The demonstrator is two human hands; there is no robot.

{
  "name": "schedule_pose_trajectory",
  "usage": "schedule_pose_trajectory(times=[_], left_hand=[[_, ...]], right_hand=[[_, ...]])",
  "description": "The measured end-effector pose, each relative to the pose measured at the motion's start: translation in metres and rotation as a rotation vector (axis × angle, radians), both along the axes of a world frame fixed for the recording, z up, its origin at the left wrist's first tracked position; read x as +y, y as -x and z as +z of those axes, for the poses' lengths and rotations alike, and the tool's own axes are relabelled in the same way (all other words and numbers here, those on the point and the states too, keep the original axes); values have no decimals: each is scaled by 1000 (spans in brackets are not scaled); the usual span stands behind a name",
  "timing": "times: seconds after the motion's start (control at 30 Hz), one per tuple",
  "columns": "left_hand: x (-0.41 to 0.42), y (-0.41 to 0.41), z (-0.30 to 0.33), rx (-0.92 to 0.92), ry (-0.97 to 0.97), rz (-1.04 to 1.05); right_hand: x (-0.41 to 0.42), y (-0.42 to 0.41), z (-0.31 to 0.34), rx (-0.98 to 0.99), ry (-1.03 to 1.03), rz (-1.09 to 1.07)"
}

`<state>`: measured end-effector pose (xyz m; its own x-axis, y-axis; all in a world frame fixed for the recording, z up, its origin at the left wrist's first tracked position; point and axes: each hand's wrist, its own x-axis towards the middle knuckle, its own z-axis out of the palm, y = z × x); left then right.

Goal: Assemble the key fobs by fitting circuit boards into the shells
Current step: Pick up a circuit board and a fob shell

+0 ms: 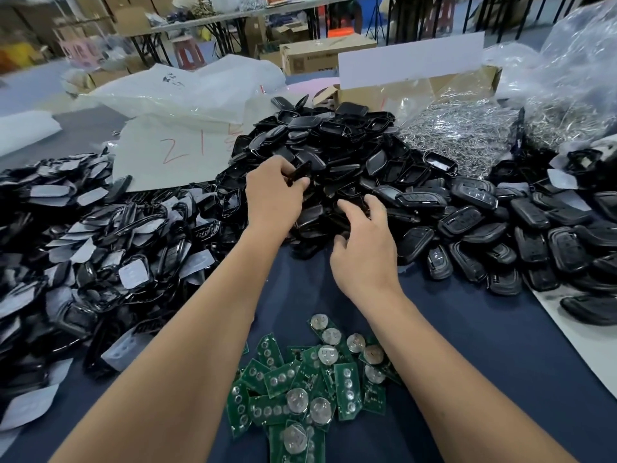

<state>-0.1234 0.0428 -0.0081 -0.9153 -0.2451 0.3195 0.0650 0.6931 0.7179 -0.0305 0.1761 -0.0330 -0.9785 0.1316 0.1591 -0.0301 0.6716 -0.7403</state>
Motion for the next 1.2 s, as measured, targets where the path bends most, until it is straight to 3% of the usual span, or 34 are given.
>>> schedule_pose_trajectory(times=[0.17, 0.27, 0.33, 0.47, 0.57, 0.63, 0.7, 0.8, 0.9, 1.07, 1.2], left_hand=[[-9, -12, 2, 34, 265, 2], [-8, -28, 4, 58, 191, -30], [-7, -40, 5, -6, 43, -41], [-15, -65, 6, -330, -504, -316], [-33, -77, 1, -288, -698, -243], [-49, -84, -6, -221, -724, -80], [-64, -92, -12, -166, -631, 22], [-77, -102, -19, -100, -520, 69], [-81, -105, -19, -61, -526, 64], [-74, -104, -15, -97, -702, 9], [-65, -106, -16, -144, -686, -34]], right_hand=[[3, 3, -5, 24, -23, 53], [4, 3, -9, 149, 60, -6], [5, 4, -8, 255, 111, -10], [3, 2, -3, 410, 225, 165], [-3, -2, -3, 320, 313, 272], [-5, -3, -2, 322, 214, 338], [-9, -7, 0, 334, 16, 525], [-30, -19, -2, 218, -276, 792], [-46, -26, -6, 159, -406, 865], [-40, -23, -3, 183, -217, 844], [-31, -21, -2, 270, 208, 672]])
